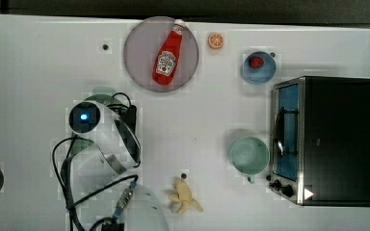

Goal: Drag strainer left to right.

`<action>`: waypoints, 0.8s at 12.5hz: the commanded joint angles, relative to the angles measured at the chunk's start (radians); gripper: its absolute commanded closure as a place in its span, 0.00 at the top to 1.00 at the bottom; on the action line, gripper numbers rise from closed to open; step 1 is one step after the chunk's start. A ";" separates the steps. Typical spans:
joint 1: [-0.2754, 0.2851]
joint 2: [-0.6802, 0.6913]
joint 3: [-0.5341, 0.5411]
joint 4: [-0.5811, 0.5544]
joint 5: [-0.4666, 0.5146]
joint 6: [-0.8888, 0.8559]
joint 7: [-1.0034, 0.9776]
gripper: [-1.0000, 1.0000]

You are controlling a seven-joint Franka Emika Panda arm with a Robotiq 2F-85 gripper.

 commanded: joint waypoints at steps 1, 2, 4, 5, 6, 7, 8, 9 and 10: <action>-0.036 -0.019 -0.002 -0.013 -0.019 0.007 -0.039 1.00; -0.044 -0.026 -0.005 -0.024 -0.019 0.008 -0.056 1.00; -0.059 -0.041 -0.018 -0.043 -0.019 0.008 -0.093 1.00; -0.064 -0.047 -0.027 -0.052 -0.019 0.008 -0.118 1.00; -0.070 -0.053 -0.038 -0.060 -0.019 0.008 -0.142 1.00; -0.074 -0.060 -0.051 -0.068 -0.019 0.009 -0.155 1.00; -0.076 -0.066 -0.066 -0.076 -0.019 0.009 -0.169 1.00; -0.079 -0.071 -0.081 -0.083 -0.019 0.010 -0.182 1.00; -0.082 -0.075 -0.095 -0.089 -0.019 0.010 -0.195 1.00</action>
